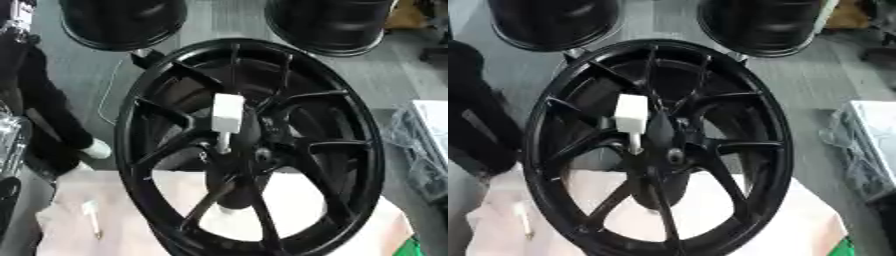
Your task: Pull the pin out of the wheel hub.
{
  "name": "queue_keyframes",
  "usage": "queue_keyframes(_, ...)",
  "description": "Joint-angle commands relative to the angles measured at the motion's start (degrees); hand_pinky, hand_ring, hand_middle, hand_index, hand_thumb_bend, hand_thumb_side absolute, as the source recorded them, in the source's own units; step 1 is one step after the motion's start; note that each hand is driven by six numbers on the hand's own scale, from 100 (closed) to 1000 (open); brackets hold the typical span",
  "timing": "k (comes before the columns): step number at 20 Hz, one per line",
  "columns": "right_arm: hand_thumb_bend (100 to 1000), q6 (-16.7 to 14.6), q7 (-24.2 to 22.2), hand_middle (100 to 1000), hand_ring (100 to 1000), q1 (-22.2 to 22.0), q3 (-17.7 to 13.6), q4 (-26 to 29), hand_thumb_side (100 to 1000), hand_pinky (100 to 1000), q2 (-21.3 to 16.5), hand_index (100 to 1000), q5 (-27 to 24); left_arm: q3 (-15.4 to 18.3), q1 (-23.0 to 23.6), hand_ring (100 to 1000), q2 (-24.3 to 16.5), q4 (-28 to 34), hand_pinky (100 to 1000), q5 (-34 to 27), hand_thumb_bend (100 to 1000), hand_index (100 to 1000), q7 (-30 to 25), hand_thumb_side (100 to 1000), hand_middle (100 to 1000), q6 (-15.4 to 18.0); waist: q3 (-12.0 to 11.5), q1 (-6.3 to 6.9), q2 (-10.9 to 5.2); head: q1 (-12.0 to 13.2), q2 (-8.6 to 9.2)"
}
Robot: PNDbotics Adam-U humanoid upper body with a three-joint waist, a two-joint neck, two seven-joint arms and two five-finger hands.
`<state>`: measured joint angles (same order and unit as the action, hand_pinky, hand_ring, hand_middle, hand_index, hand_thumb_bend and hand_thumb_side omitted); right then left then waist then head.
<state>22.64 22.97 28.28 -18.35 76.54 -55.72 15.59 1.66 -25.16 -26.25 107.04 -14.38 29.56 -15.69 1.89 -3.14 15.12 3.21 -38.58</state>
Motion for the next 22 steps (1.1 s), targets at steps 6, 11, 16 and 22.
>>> queue_keyframes(6, 256, -5.5, 5.5, 643, 700, 2.6, 4.0, 9.7, 104, 807, 0.5, 744, -13.1, 0.4, -0.8, 840, -1.3, 1.0, 749, 0.1, 449, 667, 0.0, 495, 671, 0.0, -0.5, -0.02, -0.96, -0.5, 0.78)
queue_keyframes(11, 266, -9.6, -0.4, 629, 687, 6.1, 10.2, 16.5, 100, 807, 3.4, 736, -19.0, 0.2, -1.1, 840, -1.0, 1.1, 749, 0.1, 449, 667, -0.3, 495, 671, 0.0, -1.2, -0.01, -0.98, -1.0, 0.79)
queue_keyframes(16, 222, -9.7, -6.7, 618, 675, 10.7, 16.0, 21.2, 216, 807, 8.6, 731, -22.0, 0.0, -1.3, 840, -0.7, 1.1, 749, 0.0, 448, 667, -0.5, 495, 671, -0.1, -1.7, 0.05, -1.0, -1.4, 0.6)
queue_keyframes(22, 131, -10.2, -8.8, 619, 675, 14.8, 19.4, 21.5, 332, 810, 18.4, 741, -26.5, -0.1, -1.5, 840, -0.2, 1.4, 749, -0.1, 449, 667, -0.7, 494, 671, 0.0, -2.2, 0.44, -0.92, -1.8, 0.66)
